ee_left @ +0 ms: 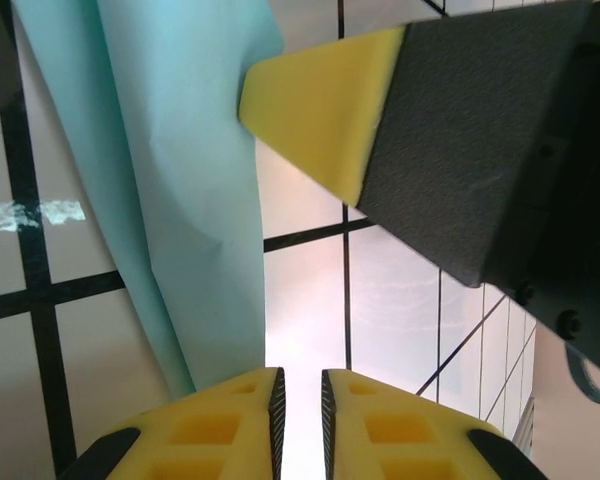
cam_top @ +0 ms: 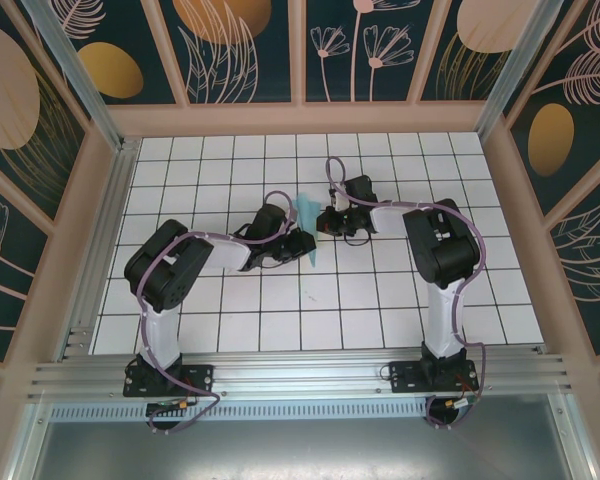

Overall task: Fold a paper plane with a square sheet of paper (pick it up from the middle)
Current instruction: Fold the wing for the fifth time at the center of the table.

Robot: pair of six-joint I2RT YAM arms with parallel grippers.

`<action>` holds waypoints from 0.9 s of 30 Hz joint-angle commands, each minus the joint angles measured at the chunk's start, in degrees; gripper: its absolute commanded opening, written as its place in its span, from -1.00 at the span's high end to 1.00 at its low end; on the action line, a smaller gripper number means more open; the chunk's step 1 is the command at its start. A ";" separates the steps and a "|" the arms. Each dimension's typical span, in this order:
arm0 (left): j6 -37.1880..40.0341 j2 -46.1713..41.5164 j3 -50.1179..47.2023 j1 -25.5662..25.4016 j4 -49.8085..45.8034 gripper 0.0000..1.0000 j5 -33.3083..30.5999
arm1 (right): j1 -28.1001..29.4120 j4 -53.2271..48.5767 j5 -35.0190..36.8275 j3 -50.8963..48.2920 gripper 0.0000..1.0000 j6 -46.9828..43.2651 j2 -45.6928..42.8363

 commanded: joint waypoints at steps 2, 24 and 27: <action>0.39 1.60 1.08 -0.60 1.17 0.58 1.82 | 0.31 -1.19 0.08 1.31 1.00 -1.56 1.17; -2.42 -4.09 -5.93 -0.73 9.26 0.46 -2.10 | 0.29 -2.19 0.96 2.32 1.00 -1.51 2.05; -2.45 -3.97 -5.62 -0.80 9.39 0.46 -2.21 | 0.29 -2.35 0.95 2.32 1.00 -1.65 2.01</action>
